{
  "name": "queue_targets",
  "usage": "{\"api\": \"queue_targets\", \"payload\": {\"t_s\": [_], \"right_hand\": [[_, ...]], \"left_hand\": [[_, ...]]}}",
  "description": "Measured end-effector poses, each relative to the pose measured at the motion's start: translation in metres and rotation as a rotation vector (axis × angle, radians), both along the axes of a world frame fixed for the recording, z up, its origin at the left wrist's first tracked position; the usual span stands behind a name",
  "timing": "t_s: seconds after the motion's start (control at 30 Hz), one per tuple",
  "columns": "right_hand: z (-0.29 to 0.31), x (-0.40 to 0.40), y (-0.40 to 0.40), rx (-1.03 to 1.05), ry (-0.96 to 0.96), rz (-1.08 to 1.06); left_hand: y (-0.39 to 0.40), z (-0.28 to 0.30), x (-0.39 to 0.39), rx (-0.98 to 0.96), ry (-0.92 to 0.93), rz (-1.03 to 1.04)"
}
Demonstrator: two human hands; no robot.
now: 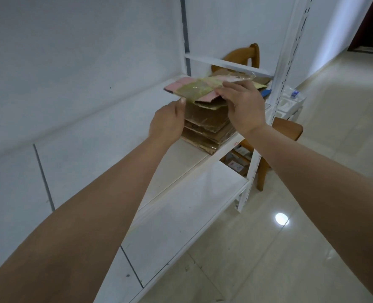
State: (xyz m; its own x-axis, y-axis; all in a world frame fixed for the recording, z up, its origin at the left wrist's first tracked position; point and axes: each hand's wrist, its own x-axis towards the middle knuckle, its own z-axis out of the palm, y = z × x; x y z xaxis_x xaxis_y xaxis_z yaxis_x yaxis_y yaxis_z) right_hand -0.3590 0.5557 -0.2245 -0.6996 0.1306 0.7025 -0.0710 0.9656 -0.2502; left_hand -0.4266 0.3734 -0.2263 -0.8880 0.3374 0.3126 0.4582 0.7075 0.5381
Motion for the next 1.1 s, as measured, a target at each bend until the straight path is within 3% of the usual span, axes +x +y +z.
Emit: {"api": "queue_targets", "payload": {"t_s": [0.1, 0.27, 0.53, 0.63, 0.8, 0.93, 1.1], "right_hand": [[-0.002, 0.011, 0.000, 0.058, 0.029, 0.083], [-0.006, 0.028, 0.004, 0.128, -0.076, 0.142], [0.012, 0.036, 0.018, 0.015, -0.115, -0.016], [0.017, 0.034, 0.016, -0.013, -0.113, -0.040], [0.030, 0.029, 0.001, -0.220, -0.115, -0.172], [0.035, 0.021, -0.020, -0.276, -0.218, -0.173], [0.033, 0.016, -0.068, -0.818, -0.375, 0.054]], "left_hand": [[0.011, 0.010, 0.001, 0.382, -0.290, 0.064], [0.019, 0.010, 0.000, 0.705, -0.619, 0.070], [0.012, 0.028, 0.003, 0.975, -0.640, 0.173], [-0.007, 0.040, -0.003, 0.937, -0.527, 0.230], [-0.060, 0.045, 0.000, 0.639, -0.296, 0.318], [-0.106, 0.040, 0.014, 0.568, -0.275, 0.352], [-0.148, 0.034, 0.040, 0.613, -0.324, 0.405]]}}
